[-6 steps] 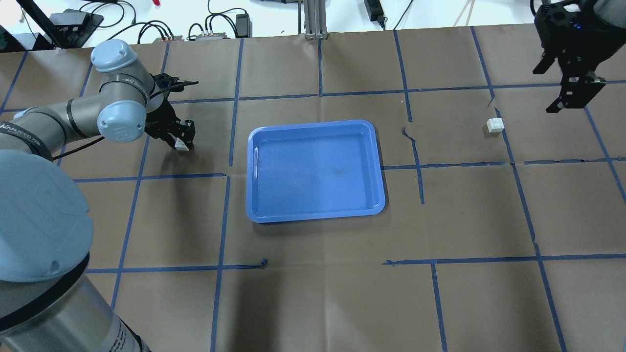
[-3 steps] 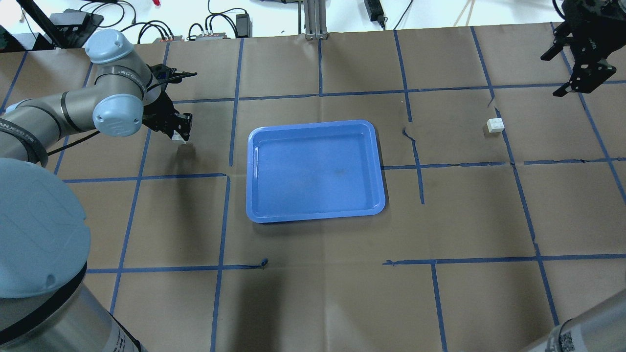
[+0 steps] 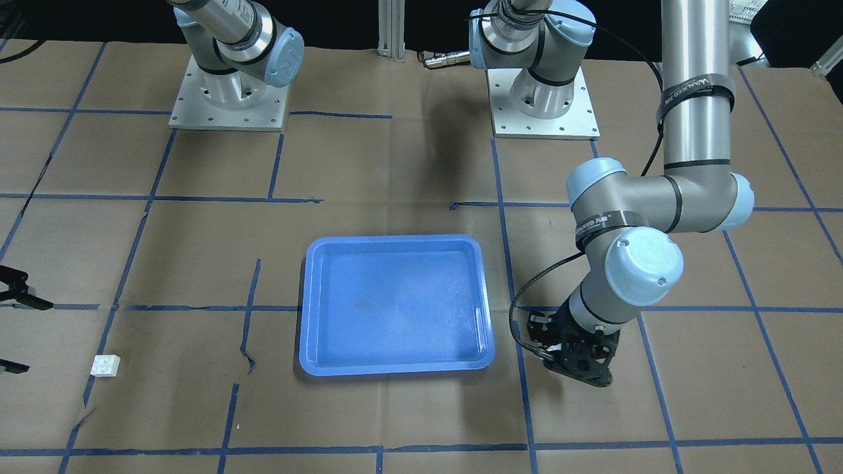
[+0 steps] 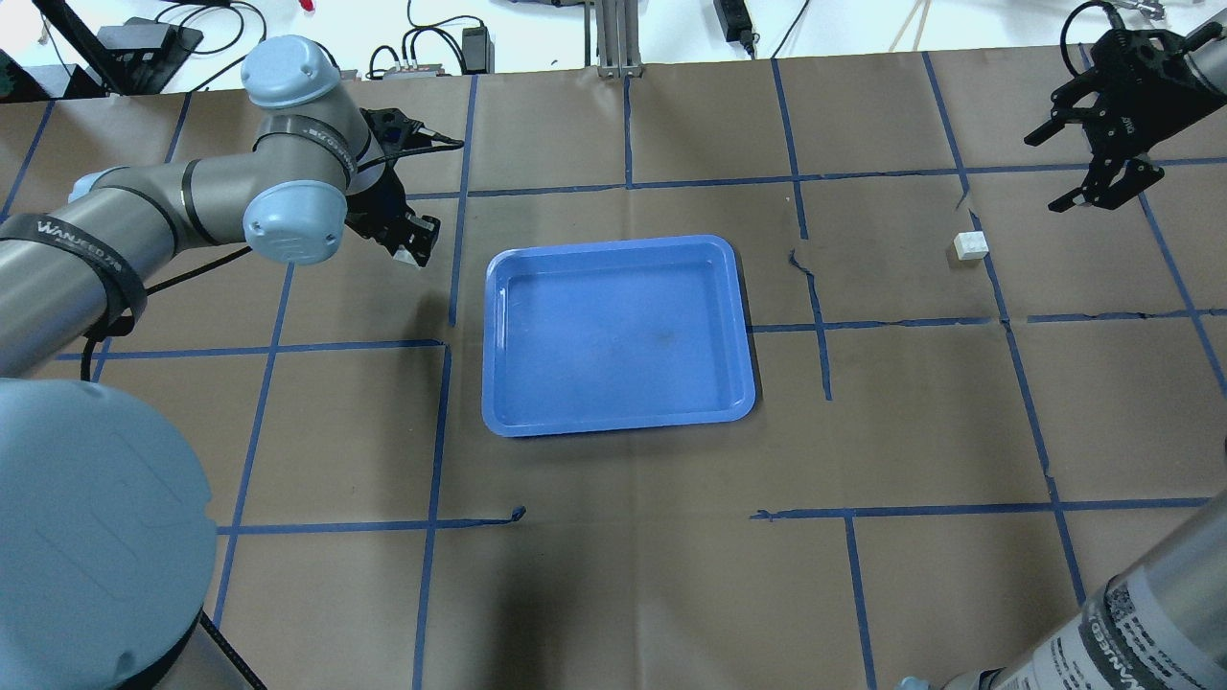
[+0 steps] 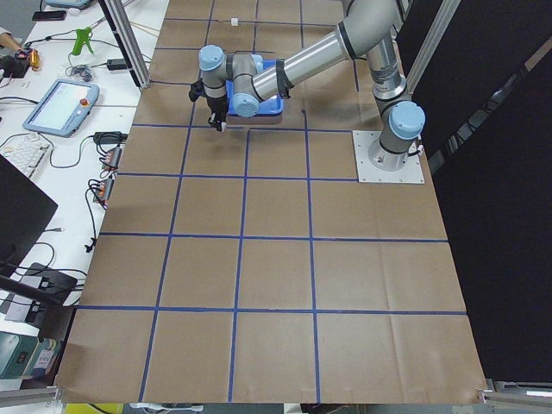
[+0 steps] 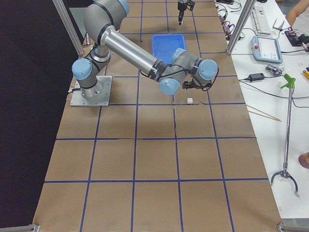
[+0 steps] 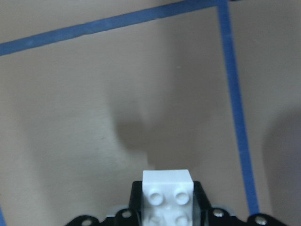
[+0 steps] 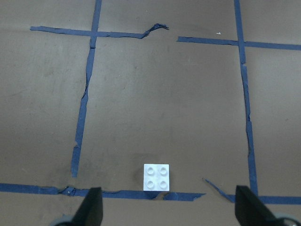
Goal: Assemble white blocks and place on blue tray
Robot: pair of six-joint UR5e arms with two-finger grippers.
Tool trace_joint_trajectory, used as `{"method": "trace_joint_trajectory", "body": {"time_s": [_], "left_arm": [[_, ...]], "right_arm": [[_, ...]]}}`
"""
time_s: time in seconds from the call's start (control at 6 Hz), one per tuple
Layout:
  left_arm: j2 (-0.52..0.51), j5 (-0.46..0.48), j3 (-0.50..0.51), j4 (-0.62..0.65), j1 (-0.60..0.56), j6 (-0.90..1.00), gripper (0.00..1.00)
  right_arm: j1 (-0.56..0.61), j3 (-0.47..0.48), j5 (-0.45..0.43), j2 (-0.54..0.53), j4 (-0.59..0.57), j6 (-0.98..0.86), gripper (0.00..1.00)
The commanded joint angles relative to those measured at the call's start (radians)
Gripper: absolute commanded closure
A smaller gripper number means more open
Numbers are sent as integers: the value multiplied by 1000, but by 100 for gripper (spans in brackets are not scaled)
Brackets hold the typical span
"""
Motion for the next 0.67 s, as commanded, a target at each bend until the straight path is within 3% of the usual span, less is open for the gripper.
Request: {"method": "trace_joint_trajectory", "body": {"time_s": [0.0, 0.5], "left_arm": [[27, 7, -8, -17, -144, 183, 86], [21, 10, -19, -47, -279, 689, 87]], "right_arm": [[-1, 0, 11, 85, -2, -135, 0], [-1, 0, 71, 177, -3, -130, 0]]}}
